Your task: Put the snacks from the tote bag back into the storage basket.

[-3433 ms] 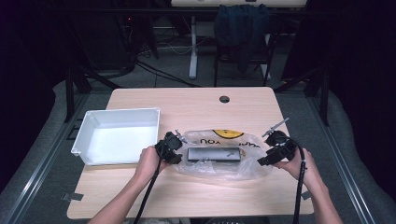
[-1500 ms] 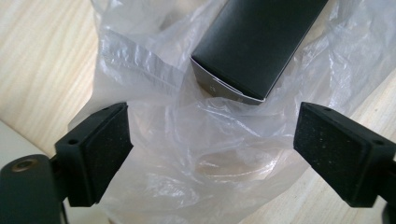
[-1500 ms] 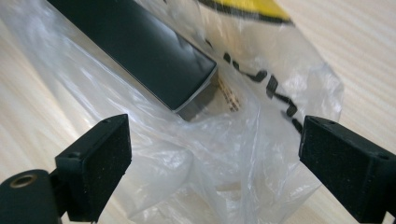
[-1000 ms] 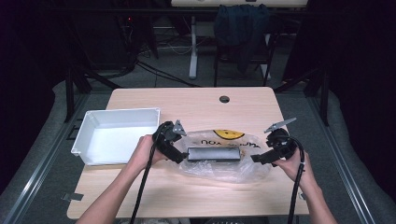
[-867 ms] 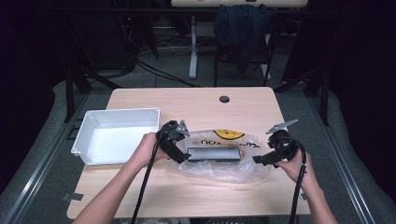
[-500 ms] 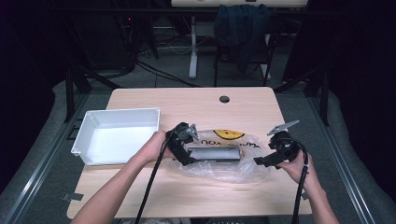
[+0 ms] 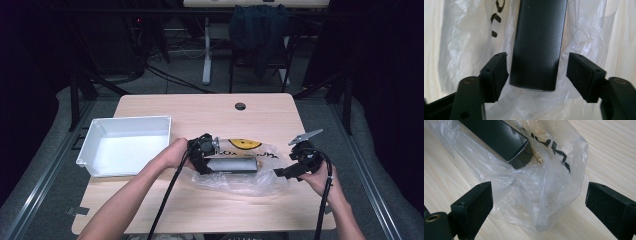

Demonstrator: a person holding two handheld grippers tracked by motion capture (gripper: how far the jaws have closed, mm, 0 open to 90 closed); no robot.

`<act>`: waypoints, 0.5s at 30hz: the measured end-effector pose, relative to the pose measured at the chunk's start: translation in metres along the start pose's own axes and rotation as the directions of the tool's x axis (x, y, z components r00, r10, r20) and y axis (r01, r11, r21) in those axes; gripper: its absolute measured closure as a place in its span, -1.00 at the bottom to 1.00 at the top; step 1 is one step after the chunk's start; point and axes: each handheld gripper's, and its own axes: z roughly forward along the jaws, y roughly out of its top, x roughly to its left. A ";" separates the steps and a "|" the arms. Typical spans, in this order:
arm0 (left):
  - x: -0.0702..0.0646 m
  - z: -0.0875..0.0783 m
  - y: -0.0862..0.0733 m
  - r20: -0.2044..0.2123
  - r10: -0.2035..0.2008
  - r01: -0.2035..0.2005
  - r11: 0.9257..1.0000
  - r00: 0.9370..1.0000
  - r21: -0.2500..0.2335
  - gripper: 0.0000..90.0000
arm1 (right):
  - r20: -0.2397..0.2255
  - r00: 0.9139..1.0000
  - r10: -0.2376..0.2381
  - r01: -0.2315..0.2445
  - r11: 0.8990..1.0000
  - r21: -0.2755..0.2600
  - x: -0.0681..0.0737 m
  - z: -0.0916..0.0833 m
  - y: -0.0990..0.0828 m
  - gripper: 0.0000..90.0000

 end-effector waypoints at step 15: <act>0.008 0.015 0.008 0.049 0.046 -0.048 0.997 0.998 0.052 -0.10 | 0.006 1.000 -0.011 0.011 1.000 0.011 0.001 0.003 0.001 -0.84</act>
